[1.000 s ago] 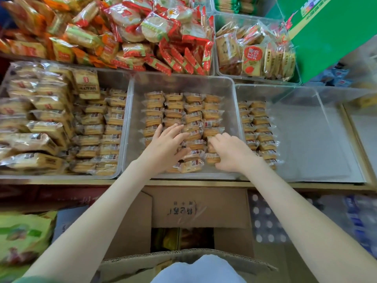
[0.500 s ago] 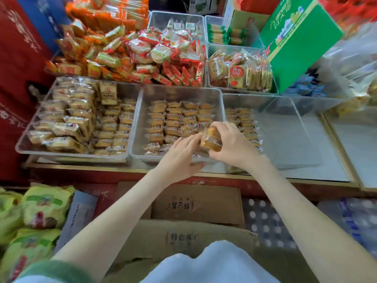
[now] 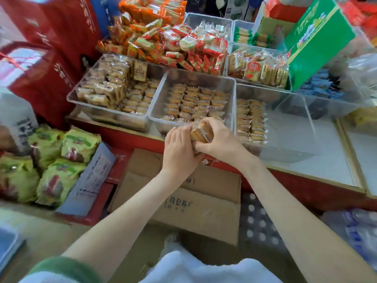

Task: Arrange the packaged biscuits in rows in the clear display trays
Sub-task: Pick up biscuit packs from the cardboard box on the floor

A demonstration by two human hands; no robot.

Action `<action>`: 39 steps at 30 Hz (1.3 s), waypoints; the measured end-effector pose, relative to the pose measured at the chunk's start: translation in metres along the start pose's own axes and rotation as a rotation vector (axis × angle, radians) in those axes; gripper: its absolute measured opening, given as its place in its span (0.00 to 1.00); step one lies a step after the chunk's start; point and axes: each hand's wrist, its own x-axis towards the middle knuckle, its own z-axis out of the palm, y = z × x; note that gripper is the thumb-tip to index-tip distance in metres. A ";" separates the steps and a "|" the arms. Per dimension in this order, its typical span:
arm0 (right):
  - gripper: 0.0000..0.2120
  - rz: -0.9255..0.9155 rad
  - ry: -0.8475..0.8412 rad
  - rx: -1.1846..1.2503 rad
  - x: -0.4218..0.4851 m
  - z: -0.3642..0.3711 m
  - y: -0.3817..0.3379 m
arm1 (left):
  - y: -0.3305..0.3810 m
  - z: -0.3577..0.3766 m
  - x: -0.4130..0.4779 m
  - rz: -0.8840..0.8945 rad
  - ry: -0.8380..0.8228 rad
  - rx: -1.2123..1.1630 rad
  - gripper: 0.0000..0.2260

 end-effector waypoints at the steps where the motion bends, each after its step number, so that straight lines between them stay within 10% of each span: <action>1: 0.31 -0.020 -0.047 0.013 -0.006 0.006 -0.002 | -0.001 -0.007 -0.013 -0.026 -0.004 0.025 0.28; 10: 0.38 -0.272 -0.660 0.054 -0.070 0.129 -0.027 | -0.006 -0.085 -0.195 -0.761 0.026 -0.035 0.23; 19: 0.26 -0.486 -0.897 -0.069 -0.153 0.328 -0.020 | -0.044 -0.115 -0.407 -1.495 0.165 -0.090 0.21; 28: 0.29 -0.352 -0.993 -0.522 -0.194 0.643 0.206 | -0.145 0.033 -0.685 -2.053 0.297 -0.223 0.24; 35: 0.43 -0.601 -1.040 -0.924 -0.187 0.851 0.378 | -0.201 0.170 -0.820 -2.180 0.329 -0.259 0.19; 39: 0.26 -0.677 -0.915 -0.980 -0.185 0.909 0.417 | -0.216 0.195 -0.837 -2.187 0.332 -0.245 0.19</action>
